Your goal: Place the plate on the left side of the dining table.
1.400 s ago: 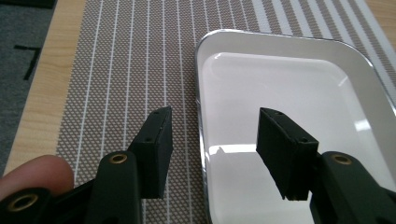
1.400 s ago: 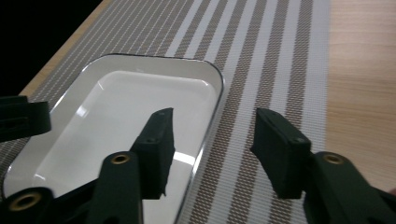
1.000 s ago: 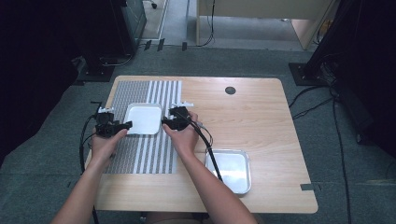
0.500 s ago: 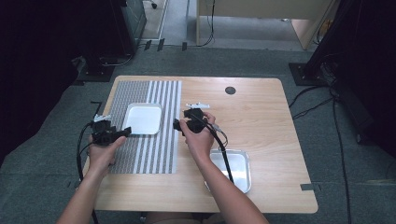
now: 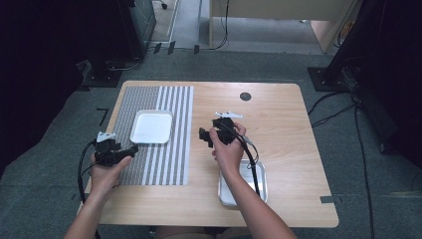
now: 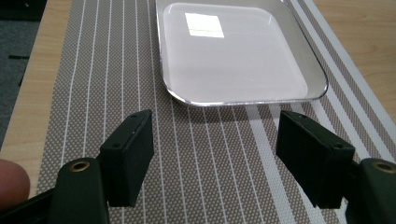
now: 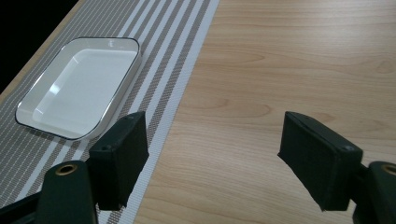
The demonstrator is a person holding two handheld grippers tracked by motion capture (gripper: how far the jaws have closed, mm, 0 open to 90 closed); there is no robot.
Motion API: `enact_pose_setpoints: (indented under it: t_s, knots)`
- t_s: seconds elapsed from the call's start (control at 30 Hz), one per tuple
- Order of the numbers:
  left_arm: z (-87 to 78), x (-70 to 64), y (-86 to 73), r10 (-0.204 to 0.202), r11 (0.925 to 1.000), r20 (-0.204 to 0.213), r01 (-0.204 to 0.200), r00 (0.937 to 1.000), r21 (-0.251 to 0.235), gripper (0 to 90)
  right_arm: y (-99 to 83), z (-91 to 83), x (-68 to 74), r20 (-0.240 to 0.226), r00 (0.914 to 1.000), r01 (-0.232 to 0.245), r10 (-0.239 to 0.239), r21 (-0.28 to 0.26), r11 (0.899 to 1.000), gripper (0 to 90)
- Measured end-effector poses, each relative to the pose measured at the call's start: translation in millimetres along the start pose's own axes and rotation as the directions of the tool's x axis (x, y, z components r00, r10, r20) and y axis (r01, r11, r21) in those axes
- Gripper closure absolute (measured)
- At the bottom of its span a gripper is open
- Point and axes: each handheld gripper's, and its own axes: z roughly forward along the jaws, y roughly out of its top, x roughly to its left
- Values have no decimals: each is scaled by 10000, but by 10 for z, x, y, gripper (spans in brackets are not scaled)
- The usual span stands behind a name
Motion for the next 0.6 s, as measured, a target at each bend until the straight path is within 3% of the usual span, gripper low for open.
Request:
enact_pose_setpoints:
  t_s: [0.6]
  knots:
    - [-146,-101,-262,188,9997,131,-186,9997,-159,295,-138,-343,-458,365,9990,-227,242,-406,9989,236]
